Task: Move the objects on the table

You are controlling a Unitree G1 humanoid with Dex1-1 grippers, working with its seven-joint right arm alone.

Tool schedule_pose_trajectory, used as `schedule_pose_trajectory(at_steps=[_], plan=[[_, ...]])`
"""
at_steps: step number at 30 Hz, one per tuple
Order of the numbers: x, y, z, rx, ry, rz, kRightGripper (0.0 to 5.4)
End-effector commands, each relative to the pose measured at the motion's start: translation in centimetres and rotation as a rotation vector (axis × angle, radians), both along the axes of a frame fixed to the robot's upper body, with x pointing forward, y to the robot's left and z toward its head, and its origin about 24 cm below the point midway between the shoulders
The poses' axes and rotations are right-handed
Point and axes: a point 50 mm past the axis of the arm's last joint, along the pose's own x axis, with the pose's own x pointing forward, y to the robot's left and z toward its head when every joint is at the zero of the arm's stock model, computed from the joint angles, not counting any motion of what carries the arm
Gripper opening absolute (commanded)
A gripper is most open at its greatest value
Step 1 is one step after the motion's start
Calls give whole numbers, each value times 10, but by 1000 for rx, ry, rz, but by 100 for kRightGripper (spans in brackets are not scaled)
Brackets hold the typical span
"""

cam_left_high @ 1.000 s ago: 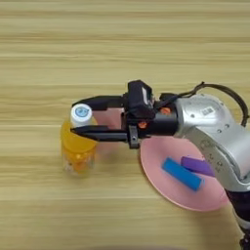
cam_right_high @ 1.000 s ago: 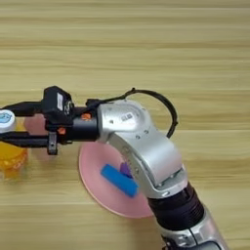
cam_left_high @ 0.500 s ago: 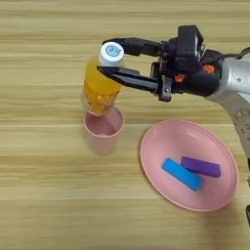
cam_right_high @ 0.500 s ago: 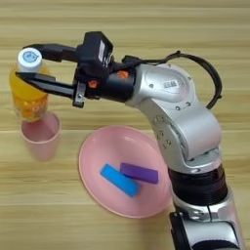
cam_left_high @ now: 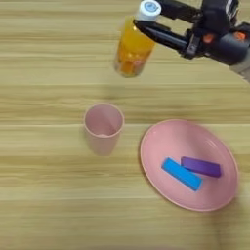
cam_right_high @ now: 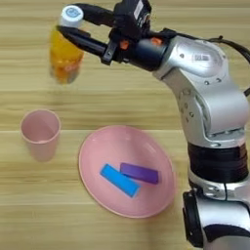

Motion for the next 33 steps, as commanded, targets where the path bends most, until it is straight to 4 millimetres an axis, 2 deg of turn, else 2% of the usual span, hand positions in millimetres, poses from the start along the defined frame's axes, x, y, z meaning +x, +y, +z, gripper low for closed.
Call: schedule_pose_trajectory(at_steps=[1,7,20,27,33], plan=[[3,-16,34,14,-152,-111,182],[16,-38,29,23,-106,-220,182],[32,-97,3,30,3,-470,182],[38,-115,-14,11,52,-549,182],[42,-123,-30,-23,80,-594,182]])
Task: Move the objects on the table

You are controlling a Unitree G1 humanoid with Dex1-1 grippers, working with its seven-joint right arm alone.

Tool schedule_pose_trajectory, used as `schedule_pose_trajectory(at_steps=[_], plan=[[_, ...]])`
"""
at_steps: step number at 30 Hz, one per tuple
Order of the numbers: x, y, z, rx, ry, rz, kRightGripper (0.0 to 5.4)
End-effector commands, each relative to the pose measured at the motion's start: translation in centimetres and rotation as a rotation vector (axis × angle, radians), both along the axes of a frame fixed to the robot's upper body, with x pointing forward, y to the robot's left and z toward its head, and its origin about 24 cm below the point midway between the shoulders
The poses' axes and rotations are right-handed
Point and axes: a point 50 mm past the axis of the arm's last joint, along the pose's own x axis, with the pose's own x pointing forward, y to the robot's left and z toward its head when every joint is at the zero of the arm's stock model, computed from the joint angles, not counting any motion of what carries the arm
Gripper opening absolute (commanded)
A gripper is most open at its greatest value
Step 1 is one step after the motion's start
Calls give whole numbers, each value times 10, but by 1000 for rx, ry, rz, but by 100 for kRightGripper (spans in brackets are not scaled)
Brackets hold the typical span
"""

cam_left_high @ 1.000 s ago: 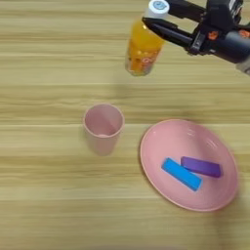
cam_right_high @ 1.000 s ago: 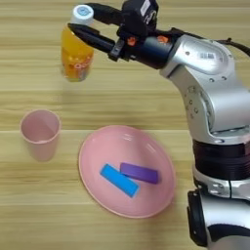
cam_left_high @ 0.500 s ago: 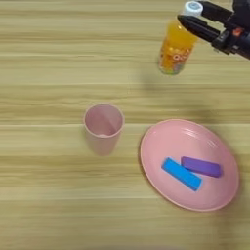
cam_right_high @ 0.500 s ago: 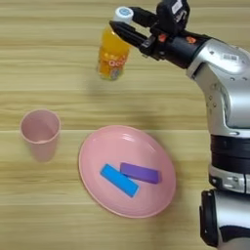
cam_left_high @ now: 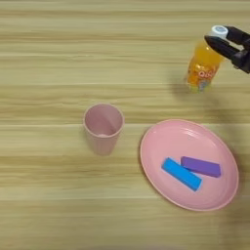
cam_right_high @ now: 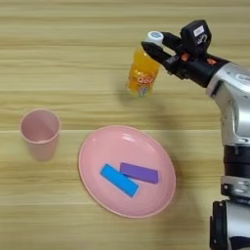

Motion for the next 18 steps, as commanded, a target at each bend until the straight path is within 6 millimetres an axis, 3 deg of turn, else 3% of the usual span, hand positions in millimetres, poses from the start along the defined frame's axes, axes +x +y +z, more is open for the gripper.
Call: schedule_pose_trajectory(at_steps=[1,18], plan=[[2,-8,36,-70,-164,-47,182],[18,-11,-10,-99,-89,-93,182]])
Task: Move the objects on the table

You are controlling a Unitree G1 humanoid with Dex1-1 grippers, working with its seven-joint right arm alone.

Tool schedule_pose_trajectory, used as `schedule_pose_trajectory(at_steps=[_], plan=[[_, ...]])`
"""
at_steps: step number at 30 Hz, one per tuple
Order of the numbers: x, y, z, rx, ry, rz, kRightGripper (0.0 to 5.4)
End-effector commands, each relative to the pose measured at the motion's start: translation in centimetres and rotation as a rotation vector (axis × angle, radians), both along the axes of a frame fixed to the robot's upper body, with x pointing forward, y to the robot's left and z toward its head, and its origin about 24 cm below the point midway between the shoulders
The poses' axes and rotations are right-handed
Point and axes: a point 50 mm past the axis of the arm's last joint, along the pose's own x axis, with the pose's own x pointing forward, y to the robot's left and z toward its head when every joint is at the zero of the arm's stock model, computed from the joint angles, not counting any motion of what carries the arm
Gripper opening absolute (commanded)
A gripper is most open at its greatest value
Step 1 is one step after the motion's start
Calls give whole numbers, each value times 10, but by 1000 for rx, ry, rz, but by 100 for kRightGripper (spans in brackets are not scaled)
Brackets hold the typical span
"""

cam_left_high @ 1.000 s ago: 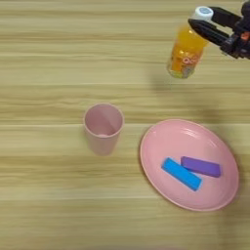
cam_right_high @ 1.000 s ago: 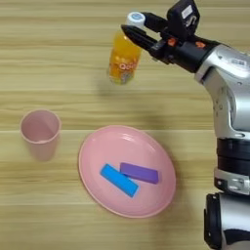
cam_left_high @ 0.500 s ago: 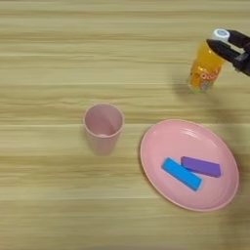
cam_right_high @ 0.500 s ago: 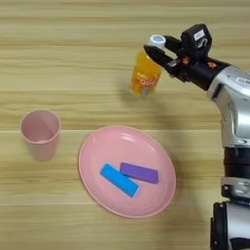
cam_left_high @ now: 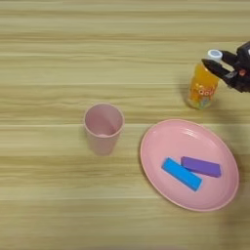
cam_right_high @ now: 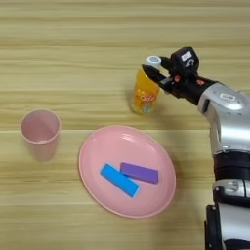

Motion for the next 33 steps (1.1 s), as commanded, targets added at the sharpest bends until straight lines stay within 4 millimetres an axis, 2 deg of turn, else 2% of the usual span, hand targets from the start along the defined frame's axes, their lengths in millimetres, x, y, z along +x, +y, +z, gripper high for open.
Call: schedule_pose_trajectory(at_steps=[1,12,22,23,33], plan=[[9,-1,43,-52,-189,-9,182],[7,-2,30,-58,-160,3,182],[0,0,29,-67,-159,39,182],[0,0,30,-66,-159,41,211],[0,1,32,-57,-163,41,305]])
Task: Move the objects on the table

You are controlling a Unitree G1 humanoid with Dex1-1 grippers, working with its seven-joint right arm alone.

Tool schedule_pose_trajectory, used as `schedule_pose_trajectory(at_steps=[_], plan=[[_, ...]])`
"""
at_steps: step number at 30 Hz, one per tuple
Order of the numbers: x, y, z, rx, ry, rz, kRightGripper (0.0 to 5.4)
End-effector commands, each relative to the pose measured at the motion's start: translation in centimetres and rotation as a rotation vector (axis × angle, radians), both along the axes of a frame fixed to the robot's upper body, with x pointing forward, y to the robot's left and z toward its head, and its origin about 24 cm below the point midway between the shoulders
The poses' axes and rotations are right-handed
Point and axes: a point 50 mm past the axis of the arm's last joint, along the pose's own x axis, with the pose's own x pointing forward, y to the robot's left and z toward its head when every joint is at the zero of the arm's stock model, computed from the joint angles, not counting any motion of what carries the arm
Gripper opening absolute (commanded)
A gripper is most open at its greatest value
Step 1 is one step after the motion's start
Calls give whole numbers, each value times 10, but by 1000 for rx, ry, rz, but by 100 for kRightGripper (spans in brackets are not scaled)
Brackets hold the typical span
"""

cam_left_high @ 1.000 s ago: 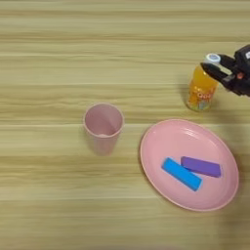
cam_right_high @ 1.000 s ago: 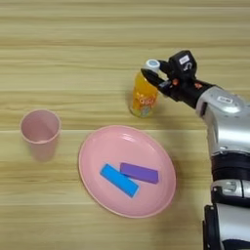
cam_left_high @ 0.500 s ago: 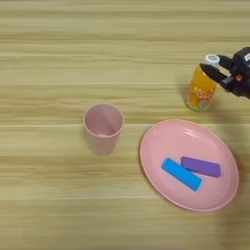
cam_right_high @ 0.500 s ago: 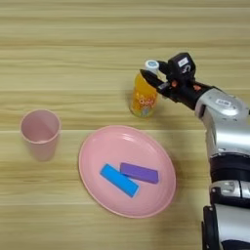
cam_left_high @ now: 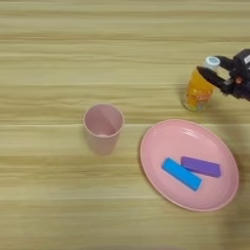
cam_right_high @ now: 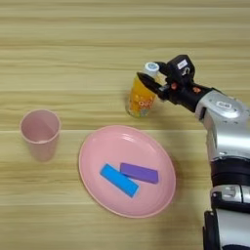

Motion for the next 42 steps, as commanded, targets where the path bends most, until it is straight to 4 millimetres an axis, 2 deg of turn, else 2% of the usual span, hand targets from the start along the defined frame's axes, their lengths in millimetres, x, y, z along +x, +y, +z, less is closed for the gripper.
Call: schedule_pose_trajectory(at_steps=[1,9,21,26,31,38,42], plan=[[5,-2,38,-35,-135,-3,322],[6,-2,42,-30,-152,-4,418],[3,3,69,34,-304,-3,535],[-6,18,82,66,-380,91,535],[-19,37,86,66,-403,215,535],[-35,59,78,41,-370,378,535],[-48,75,64,11,-299,517,535]])
